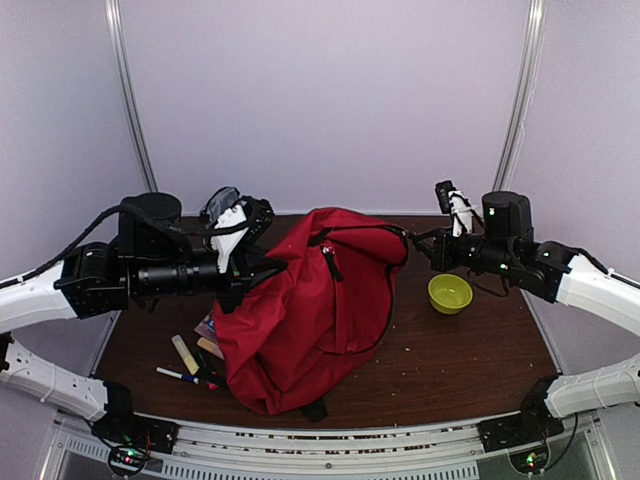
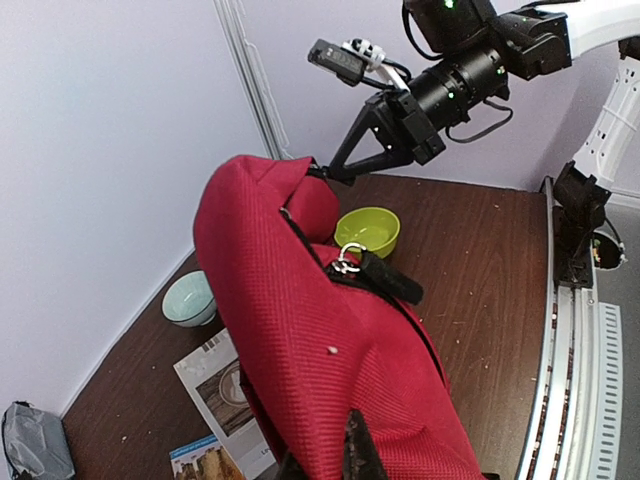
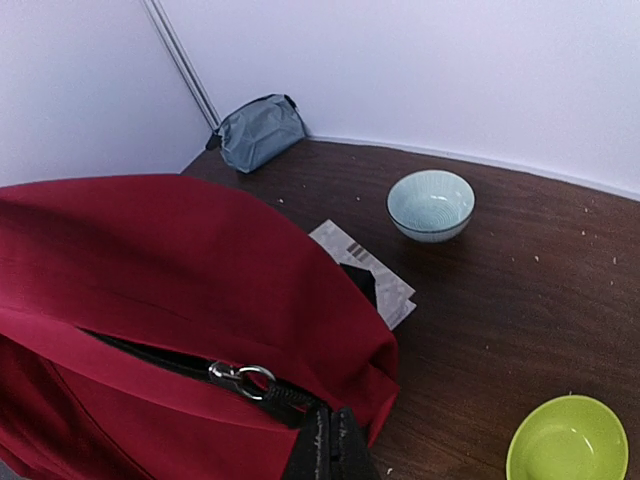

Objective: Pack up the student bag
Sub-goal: Unzip the largest pocket of the student bag.

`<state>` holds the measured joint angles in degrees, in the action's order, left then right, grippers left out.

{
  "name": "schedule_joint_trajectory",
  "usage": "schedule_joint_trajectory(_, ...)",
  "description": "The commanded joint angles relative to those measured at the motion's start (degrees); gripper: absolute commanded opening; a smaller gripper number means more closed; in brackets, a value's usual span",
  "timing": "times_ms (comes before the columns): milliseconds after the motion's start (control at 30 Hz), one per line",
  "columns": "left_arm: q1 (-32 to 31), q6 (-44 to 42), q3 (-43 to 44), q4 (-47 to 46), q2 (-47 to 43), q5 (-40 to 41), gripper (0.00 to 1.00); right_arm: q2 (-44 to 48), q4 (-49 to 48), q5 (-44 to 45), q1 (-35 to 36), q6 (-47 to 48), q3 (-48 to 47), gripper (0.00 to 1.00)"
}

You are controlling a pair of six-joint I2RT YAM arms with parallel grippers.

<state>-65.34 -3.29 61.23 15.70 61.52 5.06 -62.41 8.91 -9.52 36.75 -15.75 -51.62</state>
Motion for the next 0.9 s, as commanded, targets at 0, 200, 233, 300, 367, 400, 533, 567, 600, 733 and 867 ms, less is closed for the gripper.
schedule_joint_trajectory(0,0.08,-1.44,0.66,-8.54,-3.27,3.04,0.00,0.66,0.90,-7.27,-3.90,-1.97,3.08,0.00)
schedule_joint_trajectory(200,0.04,-1.43,0.72,-8.70,-2.78,3.05,0.00,-1.01,-5.72,-32.39,-2.82,0.23,4.19,0.00)
schedule_joint_trajectory(233,0.04,-1.50,0.78,-8.94,-2.66,2.98,0.00,-1.04,-6.30,-33.68,-2.29,0.58,4.36,0.00)
schedule_joint_trajectory(300,0.04,-1.61,1.07,-9.11,-2.31,2.86,0.00,-1.04,-7.00,-33.14,-2.05,0.82,4.88,0.00)
schedule_joint_trajectory(367,0.04,-1.63,1.40,-8.88,-2.01,2.70,0.00,-1.36,-6.95,-30.50,-2.04,0.89,5.34,0.00)
schedule_joint_trajectory(400,0.04,-1.63,1.57,-8.81,-1.87,2.59,0.00,-1.58,-6.97,-29.53,-2.04,0.85,5.52,0.02)
schedule_joint_trajectory(533,0.04,-1.63,1.92,-8.55,-1.82,2.25,0.00,-2.38,-6.23,-26.99,-2.08,0.72,4.99,0.14)
schedule_joint_trajectory(567,0.04,-1.62,2.01,-8.46,-1.96,1.93,0.00,-2.20,-6.19,-25.75,-2.11,0.64,5.01,0.17)
schedule_joint_trajectory(600,0.04,-1.69,2.07,-8.44,-2.05,1.68,0.00,-1.99,-6.15,-24.10,-2.12,0.52,4.97,0.20)
schedule_joint_trajectory(733,0.04,-1.80,2.23,-8.32,-2.19,1.16,0.00,-1.57,-5.61,-18.70,-2.12,0.43,5.04,0.31)
schedule_joint_trajectory(867,0.05,-1.84,2.31,-8.41,-1.95,0.76,0.00,-1.63,-6.29,-18.88,-2.17,0.41,4.81,0.36)
